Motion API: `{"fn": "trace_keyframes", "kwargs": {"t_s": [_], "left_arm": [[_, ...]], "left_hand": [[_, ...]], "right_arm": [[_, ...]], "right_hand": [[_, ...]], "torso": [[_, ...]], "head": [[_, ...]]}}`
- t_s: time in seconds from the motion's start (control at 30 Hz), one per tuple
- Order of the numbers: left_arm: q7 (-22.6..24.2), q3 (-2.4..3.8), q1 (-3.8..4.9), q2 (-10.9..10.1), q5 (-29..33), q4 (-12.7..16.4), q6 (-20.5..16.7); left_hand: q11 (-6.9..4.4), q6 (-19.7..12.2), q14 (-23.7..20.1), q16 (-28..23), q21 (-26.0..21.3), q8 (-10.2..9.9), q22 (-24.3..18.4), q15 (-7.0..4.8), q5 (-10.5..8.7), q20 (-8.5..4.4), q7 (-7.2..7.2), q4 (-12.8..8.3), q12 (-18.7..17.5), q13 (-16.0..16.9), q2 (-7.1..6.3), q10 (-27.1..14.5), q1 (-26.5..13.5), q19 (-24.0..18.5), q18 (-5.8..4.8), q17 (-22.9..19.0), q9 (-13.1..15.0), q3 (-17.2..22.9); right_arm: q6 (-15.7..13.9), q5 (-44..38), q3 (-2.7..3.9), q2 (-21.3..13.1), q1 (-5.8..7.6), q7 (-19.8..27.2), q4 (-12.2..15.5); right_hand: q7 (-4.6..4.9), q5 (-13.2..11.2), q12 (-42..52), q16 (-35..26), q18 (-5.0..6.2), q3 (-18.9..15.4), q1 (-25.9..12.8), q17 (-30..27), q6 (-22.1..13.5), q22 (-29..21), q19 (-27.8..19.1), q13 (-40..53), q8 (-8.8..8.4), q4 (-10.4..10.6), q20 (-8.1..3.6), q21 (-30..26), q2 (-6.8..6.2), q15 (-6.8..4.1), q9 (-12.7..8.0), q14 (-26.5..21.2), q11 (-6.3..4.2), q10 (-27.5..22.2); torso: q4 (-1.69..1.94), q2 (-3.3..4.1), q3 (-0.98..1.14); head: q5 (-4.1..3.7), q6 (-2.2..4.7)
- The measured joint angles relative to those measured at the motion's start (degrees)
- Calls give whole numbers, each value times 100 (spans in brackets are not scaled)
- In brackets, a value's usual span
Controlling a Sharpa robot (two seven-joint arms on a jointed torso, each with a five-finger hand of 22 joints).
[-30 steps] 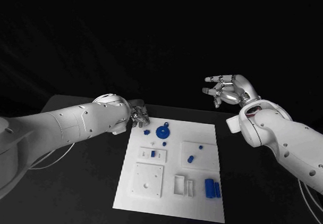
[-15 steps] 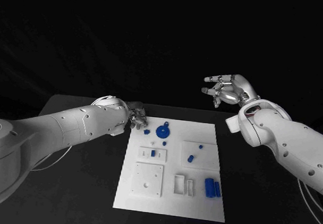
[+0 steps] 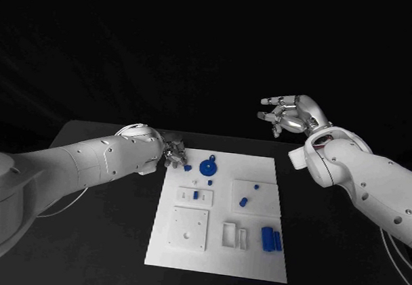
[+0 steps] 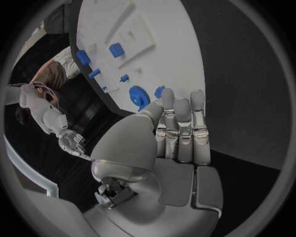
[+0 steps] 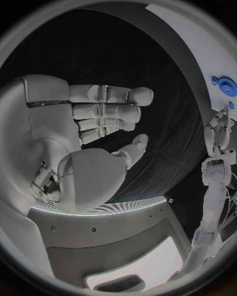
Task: Assemble the parts on the task board
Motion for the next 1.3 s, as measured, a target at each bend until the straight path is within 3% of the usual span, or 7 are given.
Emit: {"fn": "trace_keyframes", "kwargs": {"t_s": [0.17,1.3], "left_arm": [[0,-53,-10,-23,-19,24,11],[-39,-166,-4,-346,-28,841,214]], "left_hand": [[0,0,0,0,66,0,0,0,82,0,0,-21,0,-5,0,0,0,0,0,-5,-2,92],[1,166,0,68,154,-3,3,1,103,0,-62,-42,0,-3,0,1,0,-41,-1,-9,0,112]], "right_arm": [[2,-1,0,-2,0,-1,1],[11,-6,-1,-53,-32,-4,6]], "right_hand": [[0,0,0,0,0,15,-24,0,0,0,0,0,0,15,0,0,24,0,0,0,0,0],[-3,0,0,0,0,48,-45,5,13,0,0,7,0,24,0,0,0,0,0,0,1,1]], "torso": [[-1,1,-1],[-2,3,-3]], "head": [[4,2],[-4,-32]]}}
